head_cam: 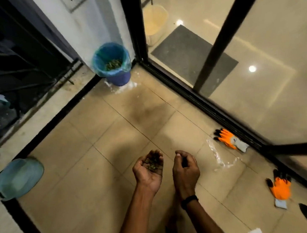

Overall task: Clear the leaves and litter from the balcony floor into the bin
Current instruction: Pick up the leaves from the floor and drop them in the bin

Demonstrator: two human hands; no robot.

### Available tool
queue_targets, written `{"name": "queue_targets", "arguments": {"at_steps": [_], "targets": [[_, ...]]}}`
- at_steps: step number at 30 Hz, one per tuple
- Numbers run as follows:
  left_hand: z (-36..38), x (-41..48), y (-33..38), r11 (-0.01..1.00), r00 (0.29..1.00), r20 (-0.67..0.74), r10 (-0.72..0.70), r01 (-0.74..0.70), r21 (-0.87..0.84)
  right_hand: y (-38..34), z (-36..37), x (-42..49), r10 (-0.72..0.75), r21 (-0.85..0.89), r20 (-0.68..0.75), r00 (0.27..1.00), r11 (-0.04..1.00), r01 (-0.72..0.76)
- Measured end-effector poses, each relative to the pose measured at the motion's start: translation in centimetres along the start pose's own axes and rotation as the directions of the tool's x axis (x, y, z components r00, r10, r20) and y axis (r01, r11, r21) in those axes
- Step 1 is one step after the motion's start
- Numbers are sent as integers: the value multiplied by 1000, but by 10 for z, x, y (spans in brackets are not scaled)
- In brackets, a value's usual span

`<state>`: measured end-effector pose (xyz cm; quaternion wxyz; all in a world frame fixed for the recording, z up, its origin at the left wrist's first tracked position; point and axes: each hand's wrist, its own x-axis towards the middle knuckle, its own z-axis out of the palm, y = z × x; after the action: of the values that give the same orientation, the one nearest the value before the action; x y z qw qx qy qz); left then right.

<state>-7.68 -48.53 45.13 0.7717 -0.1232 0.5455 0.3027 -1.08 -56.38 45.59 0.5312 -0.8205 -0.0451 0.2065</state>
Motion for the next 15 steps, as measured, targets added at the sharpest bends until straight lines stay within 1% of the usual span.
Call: {"name": "queue_targets", "arguments": {"at_steps": [1,2,3,6,9,11,13,15], "targets": [[5,3,16,1000,1000,-1,11,-11,-7,-4,14,5,-16,-1,29,999,1000,16],[9,9,32,998,1000,12,11,-10,-64,-8,30,10,-21,-14,53,998,1000,22],[19,9,48,996,1000,-11,23,-24,-81,-14,51,17,-10,-23,77,997,1000,12],[49,52,102,990,998,-32,59,-62,-130,-33,121,44,-13,-19,115,993,1000,15],[87,85,153,991,994,-51,97,-102,-88,-56,186,78,-37,-21,153,988,999,40],[113,111,188,989,993,-50,103,-108,-104,-69,226,101,-4,-29,166,986,1000,9],[140,130,217,992,994,-37,102,-104,-72,-89,253,120,31,-5,181,983,1000,-31],[171,153,246,992,996,-9,92,-93,-90,-104,284,145,107,30,182,978,993,-114]]}}
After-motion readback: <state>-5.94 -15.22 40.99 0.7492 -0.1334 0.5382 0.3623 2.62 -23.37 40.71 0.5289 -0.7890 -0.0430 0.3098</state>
